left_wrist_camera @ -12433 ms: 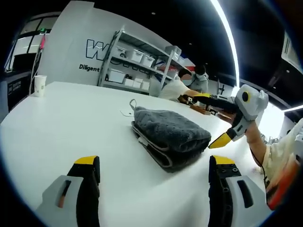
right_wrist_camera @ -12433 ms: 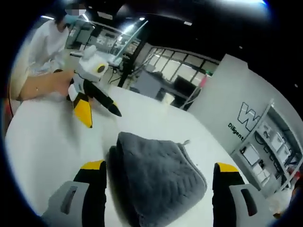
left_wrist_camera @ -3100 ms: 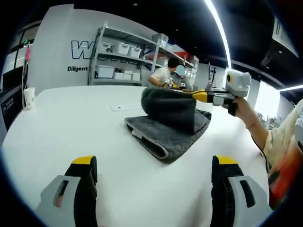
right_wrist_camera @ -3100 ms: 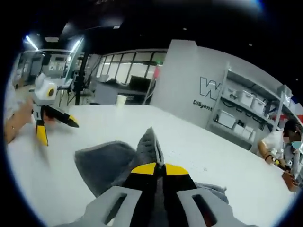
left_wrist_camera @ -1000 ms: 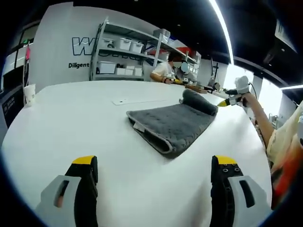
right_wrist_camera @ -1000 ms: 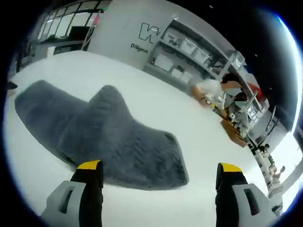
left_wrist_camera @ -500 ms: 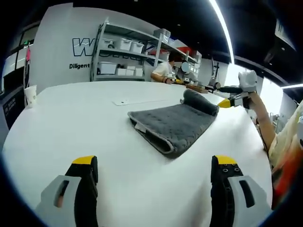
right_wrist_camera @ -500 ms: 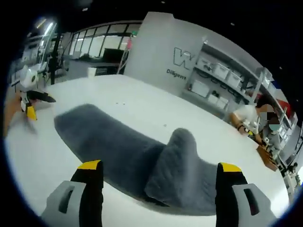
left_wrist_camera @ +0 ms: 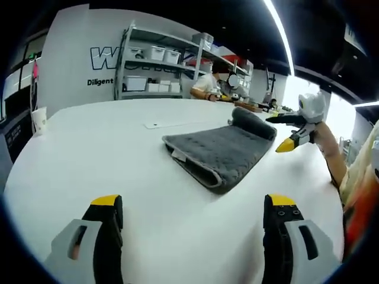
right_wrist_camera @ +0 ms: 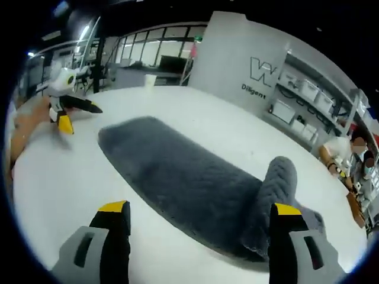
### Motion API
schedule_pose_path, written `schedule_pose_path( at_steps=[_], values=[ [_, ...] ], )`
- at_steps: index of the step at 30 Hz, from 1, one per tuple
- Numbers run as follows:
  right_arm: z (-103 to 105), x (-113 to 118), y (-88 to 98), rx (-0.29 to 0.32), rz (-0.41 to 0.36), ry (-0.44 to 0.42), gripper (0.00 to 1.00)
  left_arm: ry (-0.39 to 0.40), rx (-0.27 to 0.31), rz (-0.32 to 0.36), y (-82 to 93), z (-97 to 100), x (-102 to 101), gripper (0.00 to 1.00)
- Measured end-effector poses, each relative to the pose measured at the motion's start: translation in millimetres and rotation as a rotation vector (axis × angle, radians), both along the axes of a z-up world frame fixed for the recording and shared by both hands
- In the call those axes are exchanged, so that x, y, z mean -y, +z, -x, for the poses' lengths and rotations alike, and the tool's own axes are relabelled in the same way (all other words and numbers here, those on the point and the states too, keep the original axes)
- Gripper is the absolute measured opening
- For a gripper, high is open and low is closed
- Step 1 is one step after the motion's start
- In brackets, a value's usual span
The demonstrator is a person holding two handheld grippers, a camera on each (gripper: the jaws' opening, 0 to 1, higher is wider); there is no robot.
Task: Open the folded towel by lifting each exposed corner and separating the folded layers until the towel lies flat within the target outline without major curled edges
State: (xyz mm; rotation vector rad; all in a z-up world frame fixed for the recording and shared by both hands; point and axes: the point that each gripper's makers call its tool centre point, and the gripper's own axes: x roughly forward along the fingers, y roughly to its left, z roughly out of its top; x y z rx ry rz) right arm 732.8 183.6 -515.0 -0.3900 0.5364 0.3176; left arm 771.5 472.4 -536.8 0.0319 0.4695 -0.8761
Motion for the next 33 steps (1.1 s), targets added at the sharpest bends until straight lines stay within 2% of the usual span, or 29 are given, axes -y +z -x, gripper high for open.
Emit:
schedule_pose_path(
  at_steps=[2,8,15,21,26,29,33],
  values=[
    [1,0,-7.1,-0.026,-0.012,0.025,0.97,-0.001,-0.002,0.004,-0.2,-0.5,-1,0.96],
    [6,5,2.9,0.008,-0.011,0.036,0.95,-0.005,0.005,0.02,1.1,-1.7,3,0.92],
    [7,2,7.1,0.02,-0.031,0.051,0.98,-0.033,0.022,0.039,4.0,3.5,18,0.85],
    [8,4,4.9,0.013,-0.019,0.043,0.97,-0.068,0.064,0.116,14.6,8.4,37,0.66],
    [9,0,2.9,0.005,-0.015,0.059,0.98,-0.069,0.072,0.138,13.0,10.0,48,0.51],
    [10,-3,2.9,0.004,-0.019,0.069,0.98,-0.083,0.067,0.169,14.1,12.2,54,0.32],
    [11,-5,2.6,0.001,-0.021,0.077,0.97,-0.081,0.065,0.175,12.0,11.8,58,0.33]
  ],
)
